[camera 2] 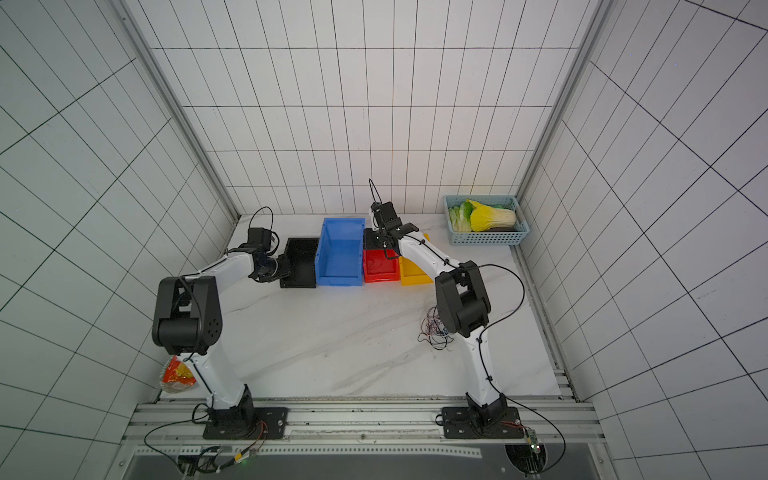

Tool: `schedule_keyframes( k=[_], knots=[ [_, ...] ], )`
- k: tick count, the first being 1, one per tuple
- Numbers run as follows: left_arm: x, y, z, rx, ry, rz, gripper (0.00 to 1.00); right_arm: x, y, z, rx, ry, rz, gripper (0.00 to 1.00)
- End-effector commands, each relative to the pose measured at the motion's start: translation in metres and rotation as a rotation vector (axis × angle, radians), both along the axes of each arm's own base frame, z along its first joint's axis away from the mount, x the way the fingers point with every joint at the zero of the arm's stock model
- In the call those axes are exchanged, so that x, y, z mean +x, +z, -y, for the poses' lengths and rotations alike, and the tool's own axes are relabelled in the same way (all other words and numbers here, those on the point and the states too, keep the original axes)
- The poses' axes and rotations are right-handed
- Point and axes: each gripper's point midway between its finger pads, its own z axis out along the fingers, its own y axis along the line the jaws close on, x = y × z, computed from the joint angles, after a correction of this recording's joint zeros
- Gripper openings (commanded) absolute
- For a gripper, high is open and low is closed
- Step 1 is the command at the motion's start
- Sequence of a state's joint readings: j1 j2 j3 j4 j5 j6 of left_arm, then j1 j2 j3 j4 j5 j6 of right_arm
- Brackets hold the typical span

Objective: Untangle and sort cables by color
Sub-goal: Place the cable in the bin.

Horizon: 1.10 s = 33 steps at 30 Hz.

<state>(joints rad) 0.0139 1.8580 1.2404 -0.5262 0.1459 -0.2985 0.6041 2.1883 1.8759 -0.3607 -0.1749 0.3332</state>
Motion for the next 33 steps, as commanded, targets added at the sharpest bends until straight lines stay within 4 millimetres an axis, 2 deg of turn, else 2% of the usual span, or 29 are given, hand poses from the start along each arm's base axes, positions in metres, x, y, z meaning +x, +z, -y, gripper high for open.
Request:
schedule_keyframes(
  k=[1,4,8,10,12,16,19,22,24,29,31,33],
  knots=[
    [0.002,0.015,0.005,-0.025,0.001,0.050,0.41,0.011,-0.024,0.017,-0.081,-0.050,-0.009,0.00],
    [0.001,0.018,0.003,-0.014,0.004,0.069,0.42,0.014,-0.036,0.024,-0.115,-0.077,-0.020,0.00],
    [0.003,0.020,0.007,-0.034,-0.020,0.073,0.58,0.015,-0.051,0.024,-0.140,-0.070,-0.050,0.01],
    [0.005,0.026,0.007,-0.034,-0.032,0.090,0.65,0.012,-0.053,0.021,-0.137,-0.056,-0.066,0.18],
    [0.008,0.040,0.003,-0.025,-0.047,0.113,0.71,0.009,-0.047,0.017,-0.120,-0.036,-0.067,0.28],
    [0.010,0.078,-0.003,-0.027,-0.073,0.168,0.79,0.003,-0.016,0.014,-0.105,-0.014,-0.018,0.40],
    [0.006,0.110,-0.002,-0.015,-0.105,0.233,0.82,-0.005,0.018,0.016,-0.096,-0.010,0.032,0.43],
    [-0.001,0.139,-0.001,0.001,-0.128,0.299,0.83,-0.013,0.048,0.026,-0.104,-0.034,0.068,0.47],
    [-0.005,0.156,0.002,0.001,-0.150,0.339,0.84,-0.019,0.065,0.040,-0.127,-0.063,0.090,0.49],
    [-0.018,0.182,0.018,-0.027,-0.255,0.404,0.84,-0.040,0.111,0.076,-0.191,-0.123,0.149,0.51],
    [-0.025,0.189,0.030,-0.025,-0.324,0.425,0.85,-0.053,0.126,0.105,-0.230,-0.201,0.155,0.51],
    [-0.035,0.193,0.050,-0.017,-0.428,0.439,0.85,-0.069,0.130,0.136,-0.250,-0.277,0.140,0.51]
  ],
)
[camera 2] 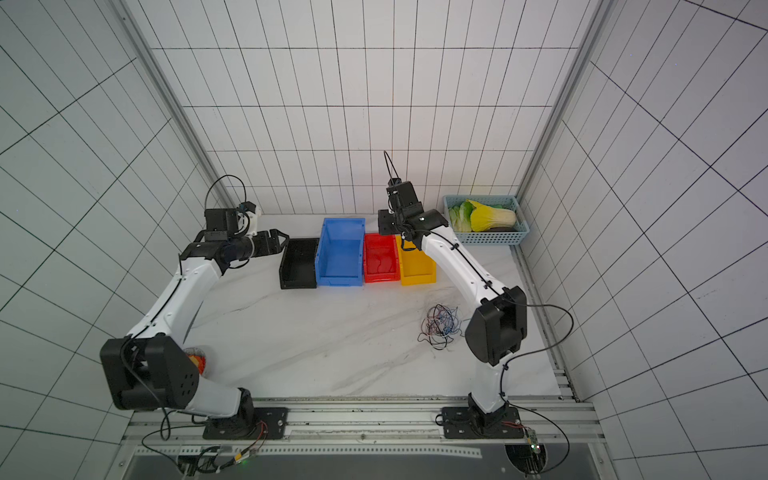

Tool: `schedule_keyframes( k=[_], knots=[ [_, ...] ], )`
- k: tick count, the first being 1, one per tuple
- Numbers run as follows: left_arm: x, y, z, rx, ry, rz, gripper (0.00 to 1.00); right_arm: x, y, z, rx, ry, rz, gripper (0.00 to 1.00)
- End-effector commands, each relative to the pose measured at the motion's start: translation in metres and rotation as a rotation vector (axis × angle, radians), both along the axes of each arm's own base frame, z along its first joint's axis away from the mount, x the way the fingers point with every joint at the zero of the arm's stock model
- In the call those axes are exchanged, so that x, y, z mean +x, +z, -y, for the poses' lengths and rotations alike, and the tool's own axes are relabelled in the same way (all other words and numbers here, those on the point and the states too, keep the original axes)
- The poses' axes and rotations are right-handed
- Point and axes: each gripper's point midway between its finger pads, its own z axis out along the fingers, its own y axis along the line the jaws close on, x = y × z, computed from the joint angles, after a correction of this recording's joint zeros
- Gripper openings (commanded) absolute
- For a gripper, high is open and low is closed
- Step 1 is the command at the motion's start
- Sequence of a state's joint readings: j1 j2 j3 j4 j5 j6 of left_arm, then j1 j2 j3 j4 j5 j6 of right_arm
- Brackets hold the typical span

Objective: Untangle and sort cables by color
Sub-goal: Place the cable in the bin.

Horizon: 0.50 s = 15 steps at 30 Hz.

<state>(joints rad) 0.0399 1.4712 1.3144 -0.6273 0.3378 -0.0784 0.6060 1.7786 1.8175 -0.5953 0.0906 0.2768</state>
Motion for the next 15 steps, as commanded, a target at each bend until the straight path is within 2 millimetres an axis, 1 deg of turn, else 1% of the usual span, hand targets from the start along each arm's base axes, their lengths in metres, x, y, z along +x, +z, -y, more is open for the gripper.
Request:
schedule_keyframes(
  k=[1,4,5,7,9,11,12,13,14,15],
  knots=[
    [-0.022,0.012,0.041,0.044,-0.221,0.041,0.86,-0.032,-0.026,0.067,-0.122,-0.172,-0.092,0.51],
    [-0.047,0.008,0.084,0.100,-0.415,0.040,0.86,-0.072,-0.052,0.118,-0.125,-0.257,-0.184,0.51],
    [-0.057,0.006,0.098,0.103,-0.486,0.032,0.86,-0.084,-0.061,0.129,-0.112,-0.270,-0.213,0.51],
    [-0.080,-0.001,0.125,0.040,-0.625,-0.015,0.86,-0.113,-0.083,0.153,-0.120,-0.301,-0.291,0.51],
    [-0.096,-0.006,0.140,-0.023,-0.704,-0.050,0.86,-0.136,-0.098,0.172,-0.179,-0.336,-0.349,0.51],
    [-0.105,-0.015,0.148,-0.026,-0.743,-0.069,0.86,-0.155,-0.111,0.197,-0.221,-0.446,-0.401,0.54],
    [-0.108,-0.020,0.151,-0.015,-0.758,-0.080,0.86,-0.165,-0.120,0.210,-0.229,-0.512,-0.425,0.58],
    [-0.110,-0.026,0.153,-0.007,-0.767,-0.093,0.86,-0.173,-0.130,0.221,-0.233,-0.574,-0.448,0.67],
    [-0.113,-0.029,0.154,-0.002,-0.774,-0.105,0.86,-0.179,-0.140,0.228,-0.232,-0.601,-0.472,0.71],
    [-0.116,-0.032,0.156,0.003,-0.787,-0.116,0.86,-0.185,-0.150,0.230,-0.223,-0.615,-0.498,0.71]
  ],
)
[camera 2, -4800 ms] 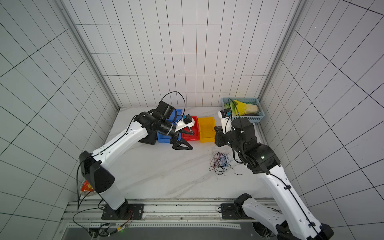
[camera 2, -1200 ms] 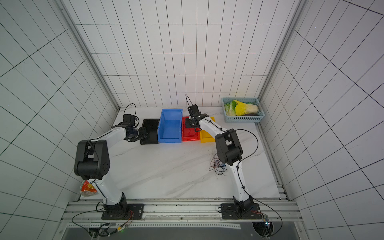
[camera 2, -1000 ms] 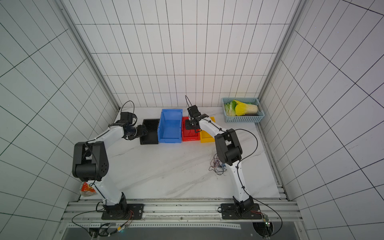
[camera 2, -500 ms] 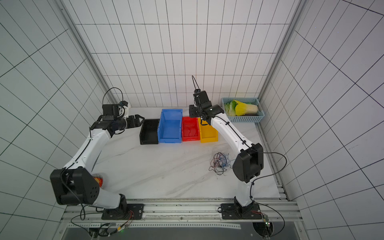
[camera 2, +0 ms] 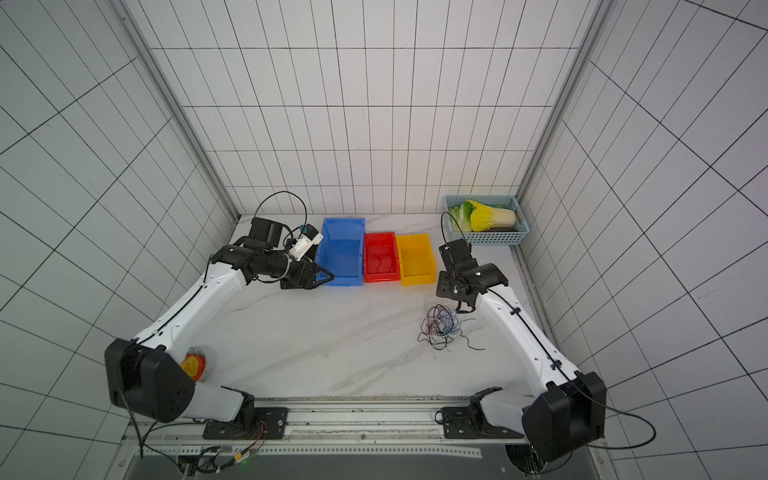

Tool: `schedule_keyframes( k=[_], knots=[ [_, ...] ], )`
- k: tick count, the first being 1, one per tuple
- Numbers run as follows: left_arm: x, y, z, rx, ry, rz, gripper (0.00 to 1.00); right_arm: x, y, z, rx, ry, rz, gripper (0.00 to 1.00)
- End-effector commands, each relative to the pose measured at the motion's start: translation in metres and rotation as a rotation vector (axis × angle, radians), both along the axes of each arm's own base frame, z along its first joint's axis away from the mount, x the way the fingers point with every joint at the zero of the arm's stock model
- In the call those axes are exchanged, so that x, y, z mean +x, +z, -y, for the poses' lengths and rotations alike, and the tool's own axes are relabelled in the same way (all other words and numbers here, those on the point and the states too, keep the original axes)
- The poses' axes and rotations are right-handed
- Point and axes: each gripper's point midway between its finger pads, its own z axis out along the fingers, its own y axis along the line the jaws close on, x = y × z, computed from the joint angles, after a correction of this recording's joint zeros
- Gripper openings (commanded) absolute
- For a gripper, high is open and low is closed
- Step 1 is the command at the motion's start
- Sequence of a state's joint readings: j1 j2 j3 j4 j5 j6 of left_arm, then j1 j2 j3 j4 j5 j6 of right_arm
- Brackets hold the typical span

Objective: Untangle and sort cables by color
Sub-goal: Place the cable in the bin, then untie the cable.

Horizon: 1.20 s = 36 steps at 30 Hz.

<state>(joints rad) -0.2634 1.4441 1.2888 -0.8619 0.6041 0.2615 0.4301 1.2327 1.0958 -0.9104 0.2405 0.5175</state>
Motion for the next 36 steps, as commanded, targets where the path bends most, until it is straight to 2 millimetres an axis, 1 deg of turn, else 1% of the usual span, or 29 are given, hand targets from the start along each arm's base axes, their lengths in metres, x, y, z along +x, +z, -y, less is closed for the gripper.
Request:
schedule_keyframes(
  k=[1,5,9,11,15,17,21,22,23,25,27,32,34,36],
  knots=[
    [-0.018,-0.014,0.010,0.003,-0.095,-0.045,0.86,-0.031,-0.033,0.032,-0.028,-0.172,-0.104,0.71],
    [-0.023,-0.015,0.011,0.001,-0.119,-0.050,0.86,-0.026,-0.050,0.023,0.080,-0.199,-0.139,0.69],
    [-0.024,-0.018,0.007,0.027,-0.113,-0.036,0.86,-0.018,-0.069,0.005,0.173,-0.209,-0.183,0.67],
    [-0.024,-0.021,0.005,0.034,-0.109,-0.036,0.86,-0.014,-0.073,0.000,0.201,-0.233,-0.192,0.66],
    [-0.027,-0.021,0.003,0.039,-0.106,-0.031,0.87,-0.005,-0.074,-0.010,0.238,-0.247,-0.204,0.65],
    [-0.029,-0.022,0.004,0.038,-0.110,-0.033,0.87,-0.003,-0.079,-0.012,0.233,-0.241,-0.222,0.59],
    [-0.030,-0.023,0.003,0.039,-0.112,-0.033,0.87,-0.005,-0.092,-0.012,0.199,-0.228,-0.246,0.42],
    [-0.030,-0.023,0.003,0.040,-0.111,-0.032,0.87,-0.005,-0.093,-0.011,0.182,-0.218,-0.244,0.40],
    [-0.030,-0.023,0.003,0.039,-0.112,-0.033,0.87,-0.005,-0.093,-0.009,0.159,-0.213,-0.242,0.35],
    [-0.030,-0.024,0.003,0.039,-0.112,-0.038,0.87,-0.003,-0.090,-0.007,0.132,-0.198,-0.228,0.19],
    [-0.030,-0.024,0.004,0.037,-0.114,-0.039,0.87,-0.002,-0.080,-0.004,0.113,-0.189,-0.209,0.00],
    [-0.030,-0.021,0.008,0.018,-0.131,-0.038,0.87,-0.002,-0.044,-0.002,0.065,-0.155,-0.140,0.00],
    [-0.033,-0.016,0.015,-0.008,-0.156,-0.040,0.87,-0.004,-0.033,-0.003,0.059,-0.137,-0.132,0.00],
    [-0.039,-0.009,0.026,0.001,-0.202,-0.025,0.88,-0.004,-0.017,-0.005,0.050,-0.110,-0.108,0.00]
  ],
)
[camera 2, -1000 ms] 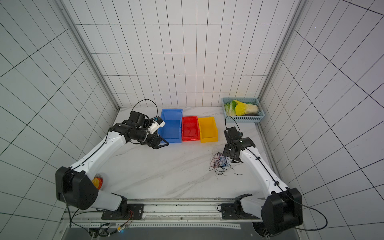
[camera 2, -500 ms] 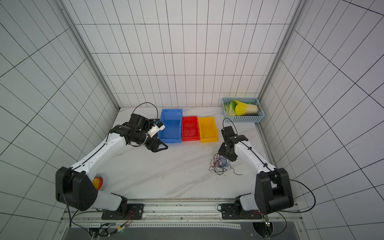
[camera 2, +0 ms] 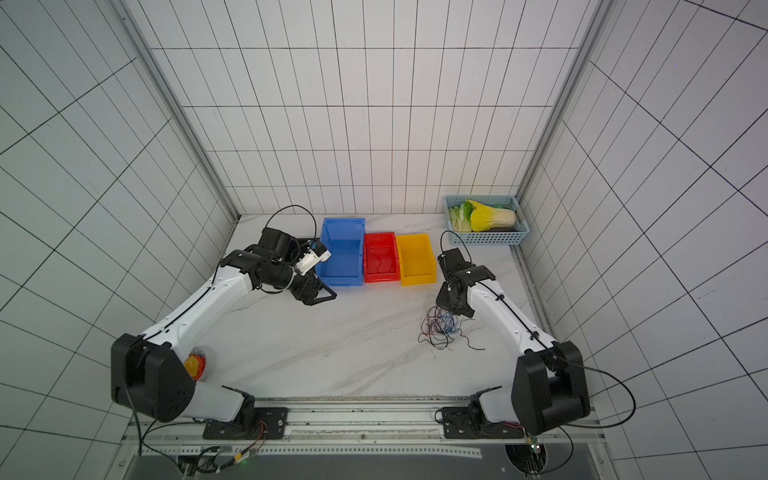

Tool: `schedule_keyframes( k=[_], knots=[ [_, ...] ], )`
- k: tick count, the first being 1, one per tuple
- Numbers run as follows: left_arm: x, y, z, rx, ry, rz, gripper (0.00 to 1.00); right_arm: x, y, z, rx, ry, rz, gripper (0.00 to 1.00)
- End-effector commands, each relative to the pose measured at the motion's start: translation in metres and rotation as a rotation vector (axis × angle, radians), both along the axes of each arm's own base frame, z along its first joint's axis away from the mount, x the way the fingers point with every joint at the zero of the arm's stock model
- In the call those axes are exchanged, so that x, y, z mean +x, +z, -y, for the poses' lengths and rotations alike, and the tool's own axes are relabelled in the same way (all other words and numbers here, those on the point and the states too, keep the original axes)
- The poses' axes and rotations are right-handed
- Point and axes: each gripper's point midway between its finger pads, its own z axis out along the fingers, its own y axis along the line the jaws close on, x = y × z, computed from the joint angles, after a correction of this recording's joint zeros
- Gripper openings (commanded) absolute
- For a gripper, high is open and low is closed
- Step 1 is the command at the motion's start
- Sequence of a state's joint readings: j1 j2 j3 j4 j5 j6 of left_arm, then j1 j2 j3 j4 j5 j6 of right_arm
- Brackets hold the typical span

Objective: Untangle and sort cables by color
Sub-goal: Untie the cable.

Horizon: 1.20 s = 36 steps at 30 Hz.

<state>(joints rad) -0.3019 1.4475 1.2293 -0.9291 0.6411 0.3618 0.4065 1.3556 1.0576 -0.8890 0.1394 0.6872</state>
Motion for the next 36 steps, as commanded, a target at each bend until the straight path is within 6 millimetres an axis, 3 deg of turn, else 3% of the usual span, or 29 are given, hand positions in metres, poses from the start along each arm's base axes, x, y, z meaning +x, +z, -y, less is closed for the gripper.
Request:
schedule_keyframes(
  k=[1,8,11,14,17,20,25,36],
  knots=[
    [-0.010,0.021,0.021,-0.030,-0.097,0.042,0.87,-0.002,0.037,0.004,-0.054,0.046,0.055,0.00],
    [-0.019,0.060,0.082,-0.112,-0.234,0.088,0.88,-0.003,0.097,-0.018,0.018,0.268,0.190,0.00],
    [-0.009,0.080,0.108,-0.213,-0.221,0.083,0.88,-0.008,0.130,-0.019,0.019,0.314,0.273,0.00],
    [-0.005,0.099,0.130,-0.351,-0.242,0.031,0.87,-0.017,0.162,-0.036,0.114,0.430,0.368,0.00],
    [-0.007,0.106,0.148,-0.386,-0.293,0.041,0.87,-0.030,0.186,-0.055,0.215,0.542,0.427,0.00],
    [-0.009,0.108,0.160,-0.391,-0.330,0.065,0.87,-0.041,0.196,-0.073,0.297,0.641,0.433,0.00],
    [-0.007,0.096,0.171,-0.385,-0.340,0.061,0.88,-0.054,0.200,-0.099,0.405,0.752,0.438,0.00],
    [-0.023,0.020,0.183,-0.305,-0.332,-0.038,0.89,-0.062,0.216,-0.115,0.468,0.826,0.494,0.00]
  ],
)
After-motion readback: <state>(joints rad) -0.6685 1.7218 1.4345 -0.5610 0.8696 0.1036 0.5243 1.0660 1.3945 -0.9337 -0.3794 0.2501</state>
